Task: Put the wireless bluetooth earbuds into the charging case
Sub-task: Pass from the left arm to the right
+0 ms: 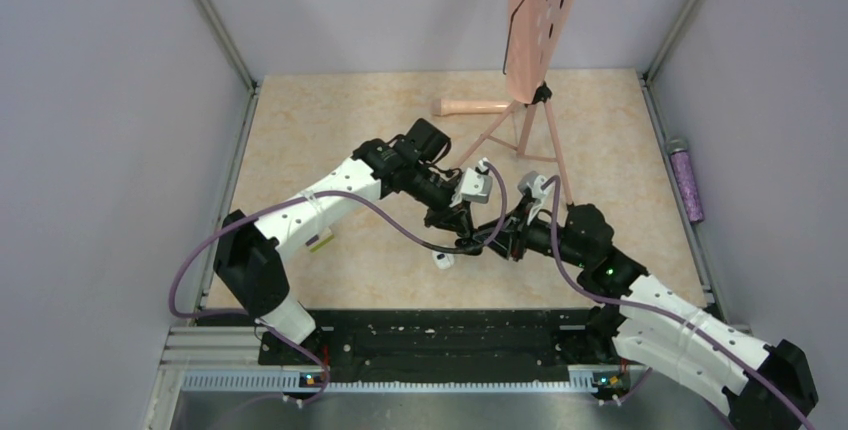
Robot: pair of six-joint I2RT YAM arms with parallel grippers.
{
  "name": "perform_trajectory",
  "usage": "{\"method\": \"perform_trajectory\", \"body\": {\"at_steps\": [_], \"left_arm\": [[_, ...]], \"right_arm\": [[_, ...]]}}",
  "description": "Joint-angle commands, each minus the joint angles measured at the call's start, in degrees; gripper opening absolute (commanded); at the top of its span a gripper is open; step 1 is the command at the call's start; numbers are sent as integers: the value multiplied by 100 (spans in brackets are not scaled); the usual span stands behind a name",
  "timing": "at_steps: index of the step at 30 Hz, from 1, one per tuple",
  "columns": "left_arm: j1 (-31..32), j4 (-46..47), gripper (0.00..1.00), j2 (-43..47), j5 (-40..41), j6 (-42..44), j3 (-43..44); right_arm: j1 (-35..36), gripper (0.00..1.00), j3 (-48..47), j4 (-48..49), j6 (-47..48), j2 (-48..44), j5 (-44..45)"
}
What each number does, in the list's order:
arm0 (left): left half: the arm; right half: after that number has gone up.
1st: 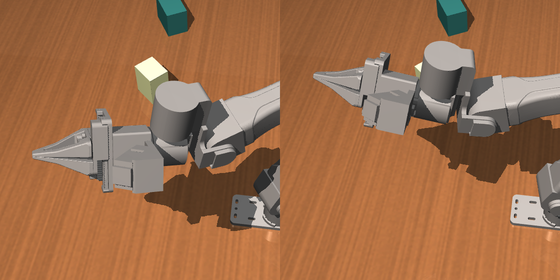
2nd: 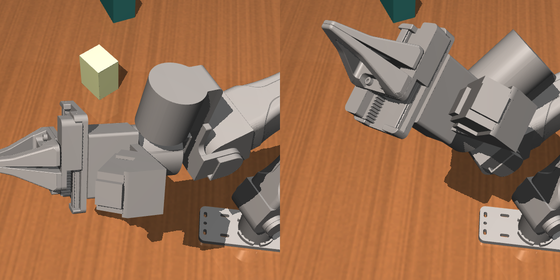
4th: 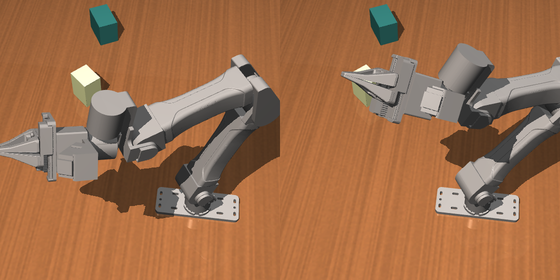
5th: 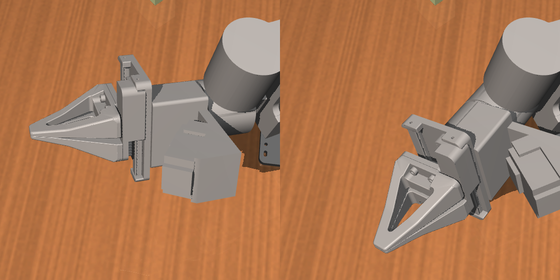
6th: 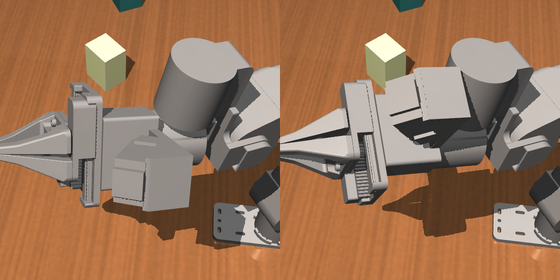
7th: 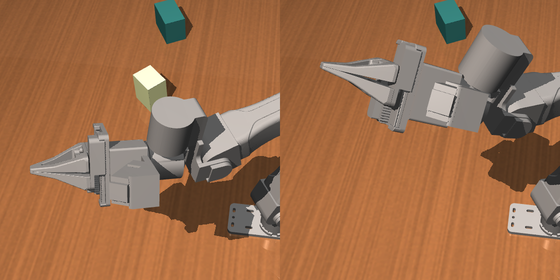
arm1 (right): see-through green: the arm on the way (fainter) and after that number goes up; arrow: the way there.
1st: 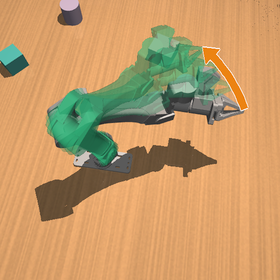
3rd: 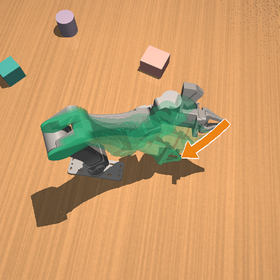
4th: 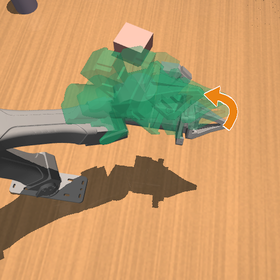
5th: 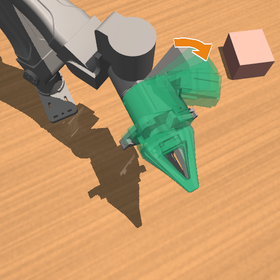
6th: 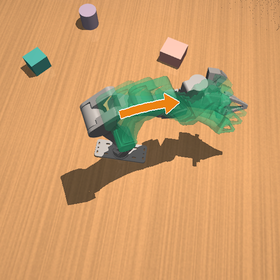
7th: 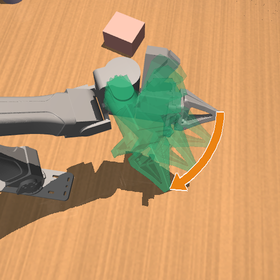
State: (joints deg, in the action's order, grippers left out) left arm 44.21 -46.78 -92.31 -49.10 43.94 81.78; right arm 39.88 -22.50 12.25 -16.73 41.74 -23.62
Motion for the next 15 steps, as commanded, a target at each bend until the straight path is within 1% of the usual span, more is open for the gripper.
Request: {"method": "perform_trajectory", "body": {"at_steps": [1, 7, 12, 15], "left_arm": [[-44, 89, 0, 77, -255, 136, 221], [-44, 72, 0, 96, -290, 164, 217], [-41, 73, 0, 89, -340, 167, 219], [-41, 56, 0, 81, -360, 167, 219]], "right_arm": [[-59, 25, -31, -12, -29, -185, 167], [-63, 24, -5, 140, -135, -159, 118], [-59, 24, -78, 331, -225, 79, -72], [-59, 21, -103, 478, -285, 176, -145]]}}
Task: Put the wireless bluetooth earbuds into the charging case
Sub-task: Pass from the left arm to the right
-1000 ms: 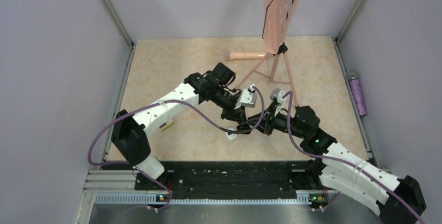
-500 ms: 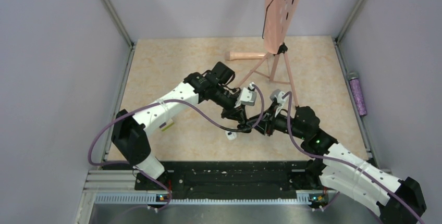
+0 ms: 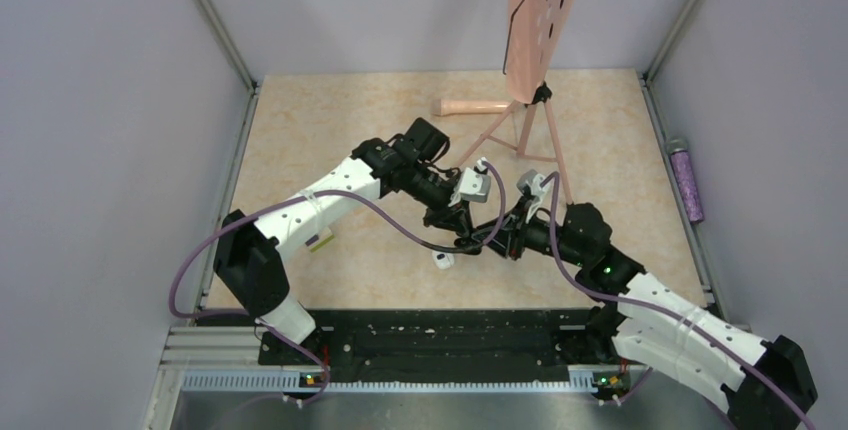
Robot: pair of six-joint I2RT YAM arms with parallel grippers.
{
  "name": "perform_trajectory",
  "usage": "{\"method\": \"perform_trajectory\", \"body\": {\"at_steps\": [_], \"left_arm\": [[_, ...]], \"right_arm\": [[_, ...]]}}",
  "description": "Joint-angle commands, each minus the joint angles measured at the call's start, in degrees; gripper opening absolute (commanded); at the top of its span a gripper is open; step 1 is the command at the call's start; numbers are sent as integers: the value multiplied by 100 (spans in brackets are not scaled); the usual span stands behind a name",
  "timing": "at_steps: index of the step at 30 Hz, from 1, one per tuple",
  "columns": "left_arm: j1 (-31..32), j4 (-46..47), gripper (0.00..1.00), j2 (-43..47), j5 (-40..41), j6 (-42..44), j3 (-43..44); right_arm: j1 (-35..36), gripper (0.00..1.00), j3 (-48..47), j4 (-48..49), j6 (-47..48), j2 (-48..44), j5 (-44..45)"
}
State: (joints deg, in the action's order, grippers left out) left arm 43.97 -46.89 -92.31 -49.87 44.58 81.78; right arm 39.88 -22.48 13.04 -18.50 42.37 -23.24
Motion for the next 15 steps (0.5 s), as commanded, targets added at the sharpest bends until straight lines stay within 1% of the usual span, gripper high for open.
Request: {"method": "perform_trajectory", "body": {"at_steps": [1, 6, 8, 15], "left_arm": [[-19, 66, 0, 81, -286, 104, 212], [-15, 30, 0, 100, -277, 138, 202], [-20, 15, 0, 99, -274, 147, 200], [-20, 40, 0, 118, -166, 85, 183]], "right_arm": [[-55, 19, -102, 454, -124, 127, -198], [-55, 8, -129, 507, -156, 169, -224], [-59, 1, -128, 494, -174, 161, -224], [-54, 0, -73, 474, -197, 12, -131]]}}
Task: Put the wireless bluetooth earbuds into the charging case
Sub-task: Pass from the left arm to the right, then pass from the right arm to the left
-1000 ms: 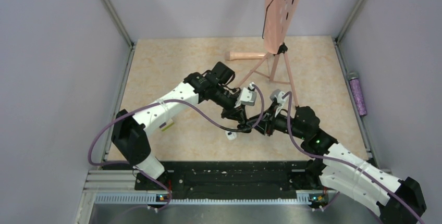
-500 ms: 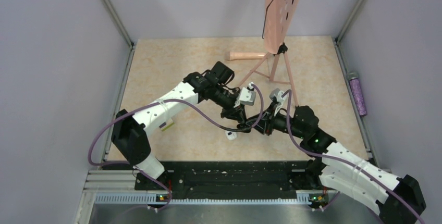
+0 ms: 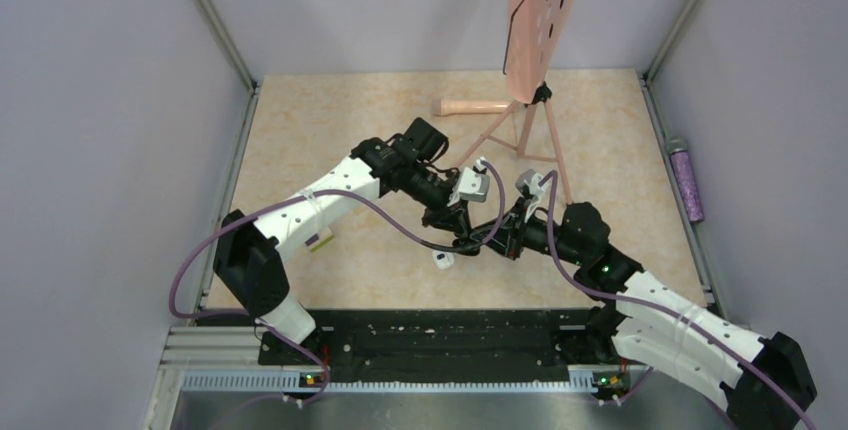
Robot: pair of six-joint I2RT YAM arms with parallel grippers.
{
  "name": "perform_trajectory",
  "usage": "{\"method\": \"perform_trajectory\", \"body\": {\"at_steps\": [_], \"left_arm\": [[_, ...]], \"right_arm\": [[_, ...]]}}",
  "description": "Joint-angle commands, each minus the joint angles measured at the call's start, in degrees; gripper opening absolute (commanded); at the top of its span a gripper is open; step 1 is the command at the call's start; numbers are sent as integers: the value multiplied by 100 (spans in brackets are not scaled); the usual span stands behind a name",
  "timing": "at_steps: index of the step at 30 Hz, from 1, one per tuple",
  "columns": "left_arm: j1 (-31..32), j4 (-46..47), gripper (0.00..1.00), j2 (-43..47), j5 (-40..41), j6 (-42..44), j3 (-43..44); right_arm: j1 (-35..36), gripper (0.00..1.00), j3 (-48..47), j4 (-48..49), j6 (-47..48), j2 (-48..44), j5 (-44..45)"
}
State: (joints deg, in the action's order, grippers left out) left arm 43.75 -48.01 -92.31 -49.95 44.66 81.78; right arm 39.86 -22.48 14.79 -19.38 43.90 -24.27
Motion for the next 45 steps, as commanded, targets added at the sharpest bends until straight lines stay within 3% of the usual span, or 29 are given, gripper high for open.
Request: {"method": "perform_trajectory", "body": {"at_steps": [1, 3, 4, 8, 9, 10, 21, 28, 31, 35, 36, 38, 40, 42, 45], "left_arm": [[2, 218, 1, 123, -76, -8, 174], [1, 408, 6, 193, 82, -191, 90], [2, 505, 14, 254, 138, -258, 25], [2, 1039, 71, 516, 313, -459, -297], [2, 1146, 94, 569, 382, -516, -366], [-2, 1240, 99, 631, 466, -567, -418], [-173, 1432, 99, 704, 692, -1057, -376], [-438, 2342, 99, 1174, 1180, -2153, -781], [-546, 3085, 99, 1550, 2043, -3250, -1124], [-796, 3144, 99, 1824, 4300, -5518, -1196], [-947, 2985, 99, 1830, 4234, -5961, -1169], [-1333, 2840, 99, 1795, 3350, -6789, -1226], [-1636, 3128, 99, 1790, 3043, -7955, -1618], [-1756, 4197, 99, 1828, 2574, -9234, -2483], [-1754, 6558, 99, 1709, 1895, -11116, -3849]], "right_arm": [[-49, 0, -72, 286, -110, -164, -18], [-57, 0, -62, 254, -100, -193, 0], [-56, 0, -57, 253, -99, -204, 7], [-57, 0, -11, 219, -105, -288, 106], [-55, 0, -3, 207, -115, -306, 133], [-57, 0, 10, 202, -123, -330, 165], [-57, 0, 134, 108, -267, -533, 779], [-52, 0, 327, 24, -430, -879, 1644], [-49, 0, 390, -45, -505, -987, 2000], [-55, 0, 511, 68, -635, -1126, 2391], [-53, 0, 559, 135, -702, -1137, 2596], [-49, 0, 651, 315, -902, -1123, 2808], [-53, 0, 795, 634, -1073, -1066, 2950], [-46, 0, 997, 1119, -1313, -977, 3070], [-48, 0, 1173, 1603, -1640, -790, 3347]]}}
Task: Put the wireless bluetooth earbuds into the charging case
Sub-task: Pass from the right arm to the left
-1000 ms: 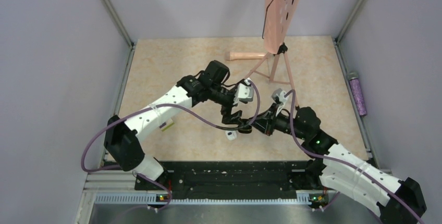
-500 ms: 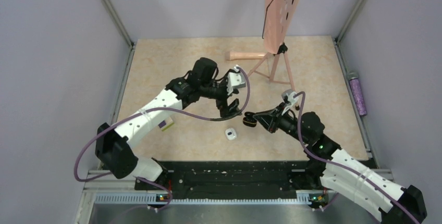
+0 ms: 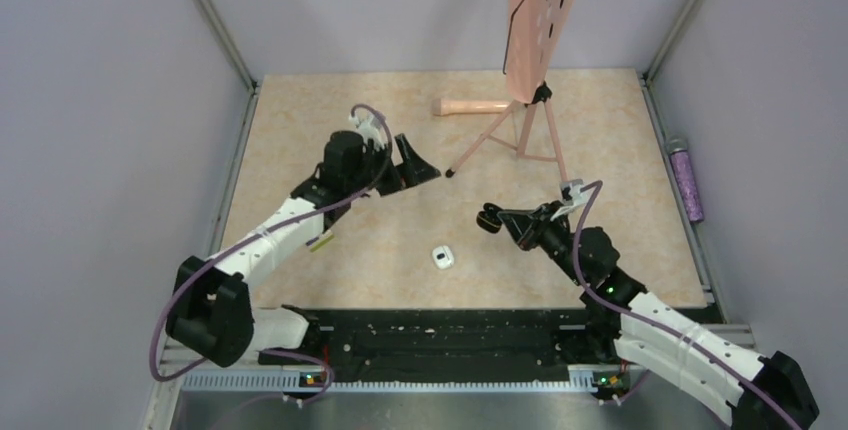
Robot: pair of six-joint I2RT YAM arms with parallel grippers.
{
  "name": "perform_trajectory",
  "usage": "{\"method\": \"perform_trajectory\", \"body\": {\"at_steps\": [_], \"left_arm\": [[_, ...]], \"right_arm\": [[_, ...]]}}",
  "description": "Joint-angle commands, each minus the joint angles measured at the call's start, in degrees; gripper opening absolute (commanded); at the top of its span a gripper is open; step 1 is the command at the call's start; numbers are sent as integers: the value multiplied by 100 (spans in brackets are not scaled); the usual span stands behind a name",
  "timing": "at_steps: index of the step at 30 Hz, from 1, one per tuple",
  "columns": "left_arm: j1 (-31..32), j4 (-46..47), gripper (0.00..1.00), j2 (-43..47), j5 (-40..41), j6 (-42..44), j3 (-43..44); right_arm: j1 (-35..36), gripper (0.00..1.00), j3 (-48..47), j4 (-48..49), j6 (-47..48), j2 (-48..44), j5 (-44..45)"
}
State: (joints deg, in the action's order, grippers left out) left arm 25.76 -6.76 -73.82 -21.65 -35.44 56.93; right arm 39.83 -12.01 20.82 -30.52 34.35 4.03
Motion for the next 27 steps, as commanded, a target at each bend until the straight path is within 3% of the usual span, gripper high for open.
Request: {"method": "perform_trajectory", "body": {"at_steps": [1, 3, 6, 12, 22, 27], "left_arm": [[91, 2813, 99, -146, -862, -3415, -1646], [256, 2932, 99, 90, -314, -3562, -2032], [406, 2143, 99, 497, 303, -3135, -1837], [459, 1369, 99, 613, 333, -3046, -1338], [1350, 0, 99, -124, 932, -3558, -226], [1529, 270, 99, -307, 897, -3908, -297]], "right_arm": [[-46, 0, 110, 1022, -625, 254, 600], [-45, 0, 11, 977, -791, 444, 711], [-46, 0, -273, 672, -947, 748, 711], [-16, 0, -624, 387, -902, 1109, 764], [531, 0, -726, 390, -695, 1105, 1794], [811, 0, -673, 599, -621, 1176, 2191]]}}
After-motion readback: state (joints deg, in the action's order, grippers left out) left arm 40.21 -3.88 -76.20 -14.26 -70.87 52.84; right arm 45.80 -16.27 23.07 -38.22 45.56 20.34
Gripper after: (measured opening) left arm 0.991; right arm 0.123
